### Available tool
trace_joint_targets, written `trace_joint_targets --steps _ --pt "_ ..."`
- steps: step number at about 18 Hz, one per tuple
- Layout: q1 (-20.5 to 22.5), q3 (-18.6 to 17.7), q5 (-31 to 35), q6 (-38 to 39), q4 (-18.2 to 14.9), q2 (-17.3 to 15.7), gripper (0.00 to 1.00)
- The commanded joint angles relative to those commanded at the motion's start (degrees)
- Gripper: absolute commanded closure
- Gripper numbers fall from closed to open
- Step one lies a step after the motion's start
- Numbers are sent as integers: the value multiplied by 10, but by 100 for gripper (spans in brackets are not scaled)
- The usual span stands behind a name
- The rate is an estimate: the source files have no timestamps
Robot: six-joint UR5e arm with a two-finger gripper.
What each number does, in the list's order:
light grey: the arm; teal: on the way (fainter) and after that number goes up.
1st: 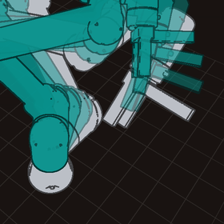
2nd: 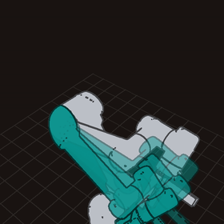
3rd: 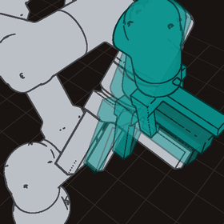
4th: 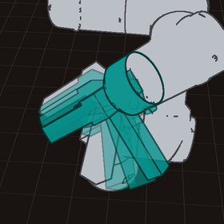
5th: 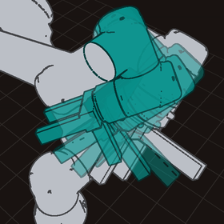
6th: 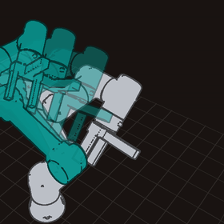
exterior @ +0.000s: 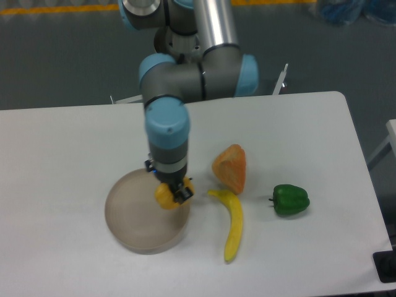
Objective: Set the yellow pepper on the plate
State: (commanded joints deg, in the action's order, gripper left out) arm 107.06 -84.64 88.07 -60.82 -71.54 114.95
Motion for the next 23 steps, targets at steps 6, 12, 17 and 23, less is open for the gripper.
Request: trace_joint_targets --steps 6,12,17,23 --pt "-31 0 1 38 39 27 36" --pt "-26 0 17 37 43 12 0" --pt "57 -1 33 27 36 -39 0" --pt "176 3 33 -110 4 -61 0"
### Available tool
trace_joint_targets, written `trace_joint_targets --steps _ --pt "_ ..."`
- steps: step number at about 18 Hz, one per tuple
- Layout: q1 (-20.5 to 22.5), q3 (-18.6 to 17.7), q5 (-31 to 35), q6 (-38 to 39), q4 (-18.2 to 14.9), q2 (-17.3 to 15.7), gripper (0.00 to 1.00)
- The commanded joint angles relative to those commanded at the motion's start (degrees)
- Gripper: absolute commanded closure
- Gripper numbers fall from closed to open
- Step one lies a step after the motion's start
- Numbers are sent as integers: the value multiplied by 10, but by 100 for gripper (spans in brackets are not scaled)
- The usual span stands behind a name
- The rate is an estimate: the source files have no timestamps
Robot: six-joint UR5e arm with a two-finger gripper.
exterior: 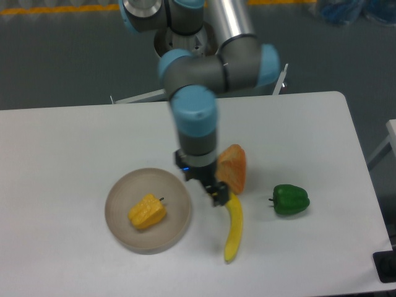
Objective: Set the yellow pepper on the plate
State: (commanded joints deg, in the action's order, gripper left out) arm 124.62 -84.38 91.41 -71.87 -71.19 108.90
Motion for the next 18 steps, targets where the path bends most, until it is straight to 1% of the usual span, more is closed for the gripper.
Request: trace_joint_targets --steps 3,5,8,18 --pt "43 -3 1 -82 -2 -8 0" --pt "56 -5 1 -103 -4 -8 0" --pt "79 -18 0 -150 -12 -8 0" --pt "87 -19 0 -167 -9 -8 0"
